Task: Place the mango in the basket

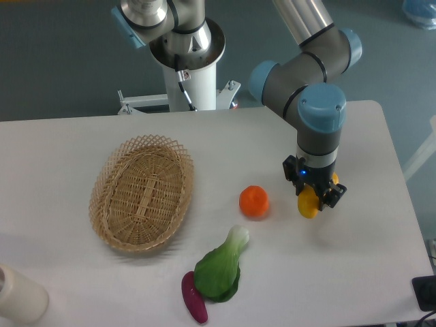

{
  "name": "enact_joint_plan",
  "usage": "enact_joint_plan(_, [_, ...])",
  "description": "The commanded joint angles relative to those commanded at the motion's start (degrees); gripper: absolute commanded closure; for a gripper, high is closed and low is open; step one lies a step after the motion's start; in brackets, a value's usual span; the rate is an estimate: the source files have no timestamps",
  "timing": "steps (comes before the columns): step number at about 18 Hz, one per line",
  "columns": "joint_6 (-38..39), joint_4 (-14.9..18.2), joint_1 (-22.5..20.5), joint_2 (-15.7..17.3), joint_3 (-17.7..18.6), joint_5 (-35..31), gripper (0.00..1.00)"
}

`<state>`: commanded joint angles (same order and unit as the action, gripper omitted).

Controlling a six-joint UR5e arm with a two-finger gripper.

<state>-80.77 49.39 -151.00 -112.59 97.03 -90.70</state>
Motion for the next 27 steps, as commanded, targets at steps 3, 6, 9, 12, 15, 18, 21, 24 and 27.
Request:
enact_joint_plan(3, [-0.09, 0.0, 0.0, 0.0, 0.09, 0.0, 0.59])
enact_joint_plan(6, [0.0, 0.0, 0.0, 0.0, -0.17, 0.09, 0.58])
enact_joint_plan(9, [0.09, 0.0, 0.09, -0.09, -0.26, 0.0, 0.58])
enact_joint_plan(12, [-0.09, 0.0, 0.0, 0.0, 0.35, 0.09, 0.58])
enact_joint_plan(15, [-0.18, 0.0, 0.0, 0.09, 0.7, 0.79, 0.59])
enact_joint_plan(18, [-0.09, -0.52, 0.26, 0.44, 2.1, 0.79, 0.63])
enact_joint_plan(21, [1.14, -0.7, 0.97, 0.79, 2.46, 1.05, 0.64])
enact_joint_plan(24, [4.82, -0.79, 2.72, 0.79, 2.55, 2.11, 0.63])
enact_joint_plan(27, [6.33, -0.62, 4.74, 0.97, 2.55, 2.99, 0.63])
